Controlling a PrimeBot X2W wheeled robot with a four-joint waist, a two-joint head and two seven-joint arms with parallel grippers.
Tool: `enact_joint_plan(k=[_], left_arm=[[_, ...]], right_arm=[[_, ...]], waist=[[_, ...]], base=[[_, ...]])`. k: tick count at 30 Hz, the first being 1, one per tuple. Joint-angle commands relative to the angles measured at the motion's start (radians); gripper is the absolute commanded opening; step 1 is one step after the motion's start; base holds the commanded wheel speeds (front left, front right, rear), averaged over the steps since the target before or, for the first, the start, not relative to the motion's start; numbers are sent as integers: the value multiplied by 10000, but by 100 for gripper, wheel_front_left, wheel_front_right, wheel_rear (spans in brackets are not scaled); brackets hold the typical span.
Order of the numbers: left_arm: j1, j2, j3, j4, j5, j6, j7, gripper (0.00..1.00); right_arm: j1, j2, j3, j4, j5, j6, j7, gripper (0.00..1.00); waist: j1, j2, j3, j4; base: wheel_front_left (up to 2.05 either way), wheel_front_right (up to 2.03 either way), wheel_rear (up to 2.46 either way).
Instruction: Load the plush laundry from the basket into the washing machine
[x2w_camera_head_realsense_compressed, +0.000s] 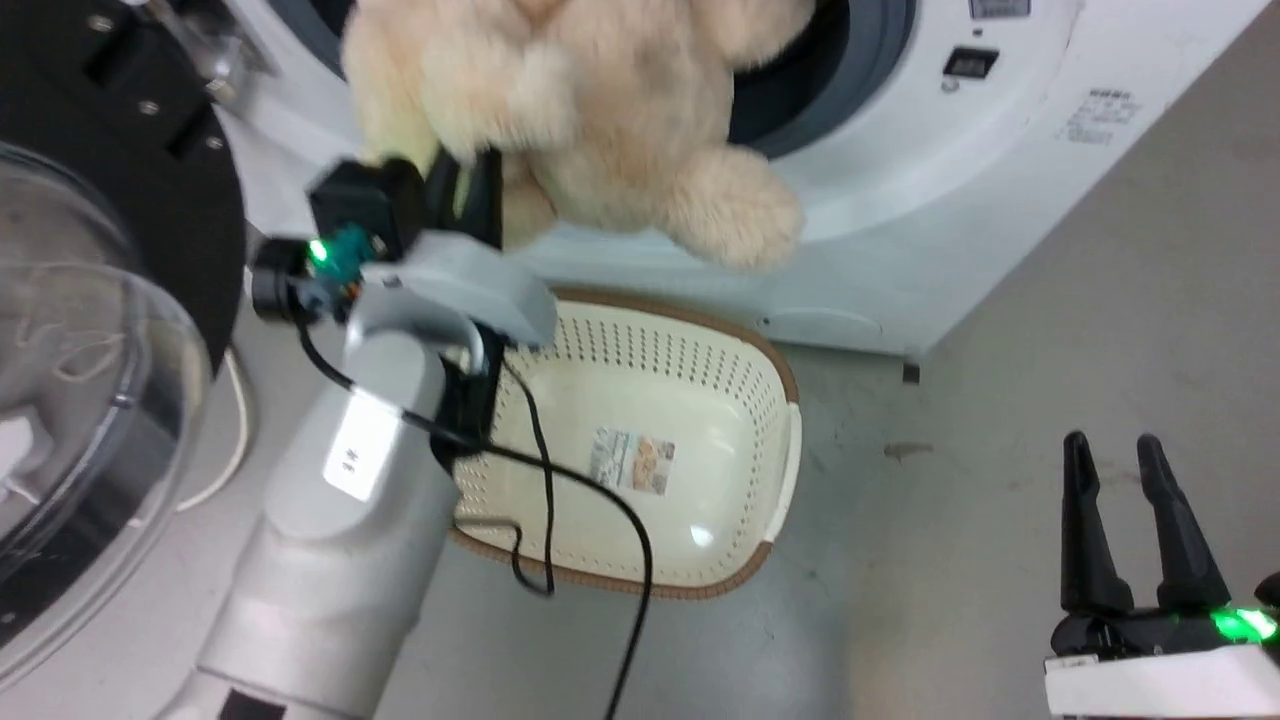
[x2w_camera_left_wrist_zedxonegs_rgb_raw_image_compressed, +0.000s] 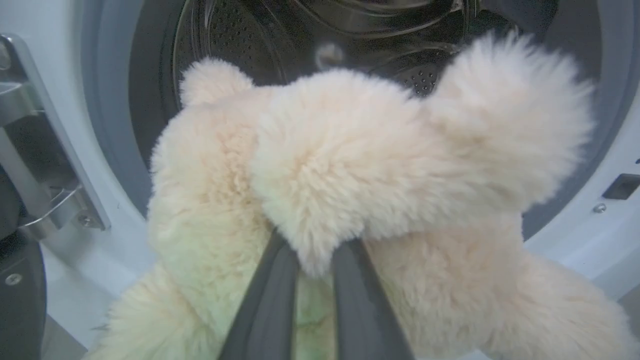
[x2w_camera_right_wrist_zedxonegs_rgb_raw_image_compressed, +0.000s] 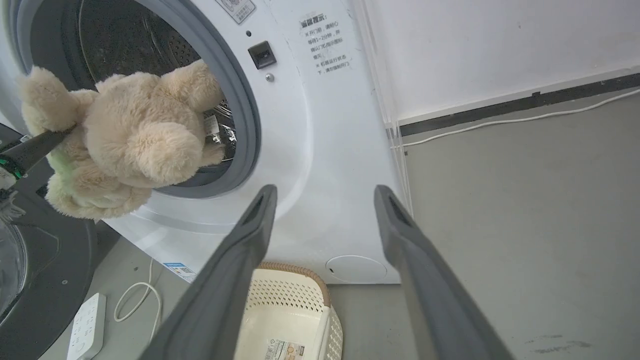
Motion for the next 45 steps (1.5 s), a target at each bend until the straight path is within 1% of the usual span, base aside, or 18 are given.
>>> enact_joint_plan(k=[1,3,4,5,9,10,11,18,24,31,40,45], left_arm=[[-274,4,141,-129,66,38,-127,0],[-754,35,382,-168,208,-8,-128,0],[-754,35,382,-168,208,-8,-128,0],[-1135,78,540,-155,307,-70,-128,0],[-1703,169,783,-51,440,-167,-128,0],[-2050,246,942,5,544,-225,-129,0],[-2050,246,942,5,544,-225,-129,0],[-3136,451,1423,39,939,-375,-129,0],[-3906,555,1715,40,1263,-412,-129,0],[-4748,750,1897,308,1546,-511,-129,0],[-6145,1174,1962,1188,1761,-746,-129,0],[-6601,1338,1956,1569,1886,-798,-129,0]], right_arm=[[-213,-22,27,-94,-75,8,-42,100],[-371,-22,50,-226,-123,8,-42,100],[-371,-22,50,-226,-123,8,-42,100],[-467,-22,46,-306,-153,8,-42,100],[-572,-22,39,-416,-179,8,-42,100],[-636,-22,55,-522,-182,8,-42,100],[-636,-22,55,-522,-182,8,-42,100],[-908,-22,28,-908,-108,8,-42,100],[-1034,-22,79,-1030,54,8,-42,100],[-1084,-22,163,-1028,225,8,-42,100],[-1105,-22,291,-1071,365,8,-42,100],[-1173,-22,369,-1124,426,8,-42,100]], waist=[[-1,0,293,-160],[-1,0,677,-305],[-1,0,677,-305],[-1,0,944,-402],[-1,0,1329,-551],[-1,0,1590,-655],[-1,0,1590,-655],[-1,0,2524,-969],[-1,0,3171,-1231],[-1,0,3593,-1541],[-1,0,3971,-1828],[-1,0,4172,-2006]], base=[[0,0,0],[0,0,0],[0,0,0],[0,0,0],[0,0,0],[0,0,0],[0,0,0],[0,0,0],[0,0,0],[0,0,0],[0,0,0],[0,0,0]])
